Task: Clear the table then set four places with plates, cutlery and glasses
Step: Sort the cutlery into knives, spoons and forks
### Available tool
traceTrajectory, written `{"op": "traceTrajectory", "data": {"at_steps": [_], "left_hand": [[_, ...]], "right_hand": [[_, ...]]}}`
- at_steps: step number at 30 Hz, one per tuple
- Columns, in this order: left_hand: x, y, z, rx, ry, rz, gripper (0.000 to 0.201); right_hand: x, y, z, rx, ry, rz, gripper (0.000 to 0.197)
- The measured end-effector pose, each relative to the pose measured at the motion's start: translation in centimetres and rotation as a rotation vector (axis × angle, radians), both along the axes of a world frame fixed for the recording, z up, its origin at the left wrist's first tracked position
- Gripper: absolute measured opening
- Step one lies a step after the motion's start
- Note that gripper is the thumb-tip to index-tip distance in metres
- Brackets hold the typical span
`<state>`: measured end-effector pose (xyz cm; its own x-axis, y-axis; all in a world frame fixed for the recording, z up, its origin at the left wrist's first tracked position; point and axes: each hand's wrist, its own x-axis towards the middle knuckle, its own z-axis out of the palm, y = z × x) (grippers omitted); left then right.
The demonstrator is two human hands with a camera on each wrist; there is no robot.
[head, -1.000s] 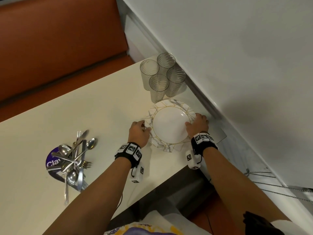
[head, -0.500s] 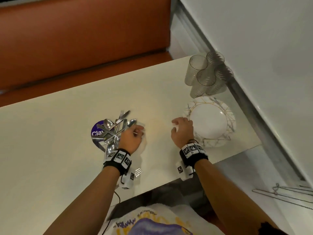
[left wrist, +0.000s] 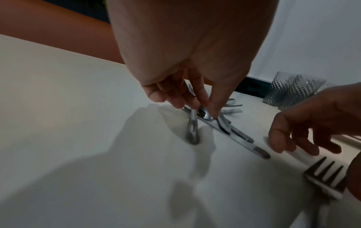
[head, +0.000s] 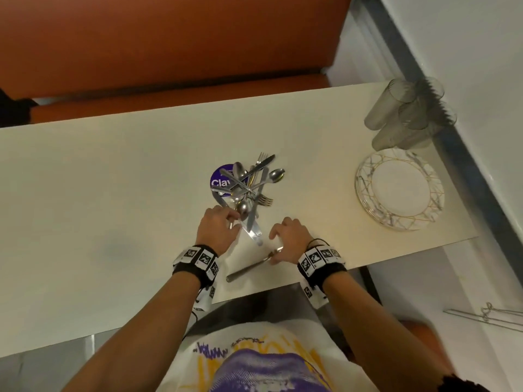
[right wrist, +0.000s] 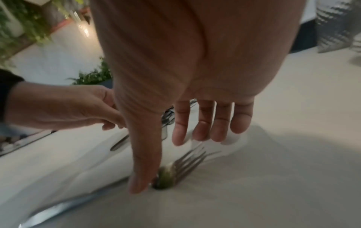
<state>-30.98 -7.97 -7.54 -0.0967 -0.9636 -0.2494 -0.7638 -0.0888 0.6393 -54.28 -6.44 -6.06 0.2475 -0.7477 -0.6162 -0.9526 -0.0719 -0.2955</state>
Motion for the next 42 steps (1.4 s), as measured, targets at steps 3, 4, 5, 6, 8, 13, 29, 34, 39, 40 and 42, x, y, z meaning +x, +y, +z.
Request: {"op": "traceTrajectory", "data": {"at_steps": [3, 4, 5, 6, 8, 13, 29, 34, 39, 40, 42], "left_hand": [[1.1, 0.7, -0.8, 0.041, -0.064, -0.042, 0.029], [1.3, 0.8, -0.9, 0.054, -0.062, -0.043, 0.030], [1.5, 0.9, -1.1, 0.062, -0.047, -0.037, 0.029], [1.7, 1.0, -1.1, 0.068, -0.031, -0.028, 0.028], [2.0, 0.8, -1.3, 0.069, -0.012, -0.015, 0.027], [2.4, -0.2, -1.4, 0.064, 0.034, 0.037, 0.024], [1.6, -4.2, -1.0, 0.182, 0.007, 0.464, 0.023], [1.0, -5.3, -0.7, 0.257, -0.061, 0.498, 0.043], [1.5, -5.9, -0.7, 0.367, -0.101, 0.523, 0.042], [1.8, -5.9, -0.6, 0.384, -0.109, 0.529, 0.042], [2.3, -5.8, -0.6, 0.408, -0.124, 0.562, 0.040]], "right_hand": [[0.5, 0.7, -0.6, -0.029, 0.028, -0.009, 0.052], [0.6, 0.9, -0.8, -0.039, 0.009, -0.039, 0.046], [0.6, 0.8, -0.9, -0.036, -0.015, -0.072, 0.040], [0.6, 0.7, -1.0, -0.032, -0.039, -0.102, 0.036], [0.7, 0.0, -1.1, -0.037, -0.080, -0.161, 0.031], [0.7, -2.3, -1.2, -0.110, -0.111, -0.241, 0.029], [5.2, -7.3, 0.7, -0.451, -0.248, -0.023, 0.016], [8.6, -7.4, 0.2, -0.415, -0.269, 0.131, 0.033], [8.6, -7.8, -0.2, -0.368, -0.194, 0.191, 0.029], [8.4, -7.9, -0.3, -0.355, -0.197, 0.187, 0.029], [7.7, -8.1, -0.6, -0.344, -0.214, 0.177, 0.027]]}}
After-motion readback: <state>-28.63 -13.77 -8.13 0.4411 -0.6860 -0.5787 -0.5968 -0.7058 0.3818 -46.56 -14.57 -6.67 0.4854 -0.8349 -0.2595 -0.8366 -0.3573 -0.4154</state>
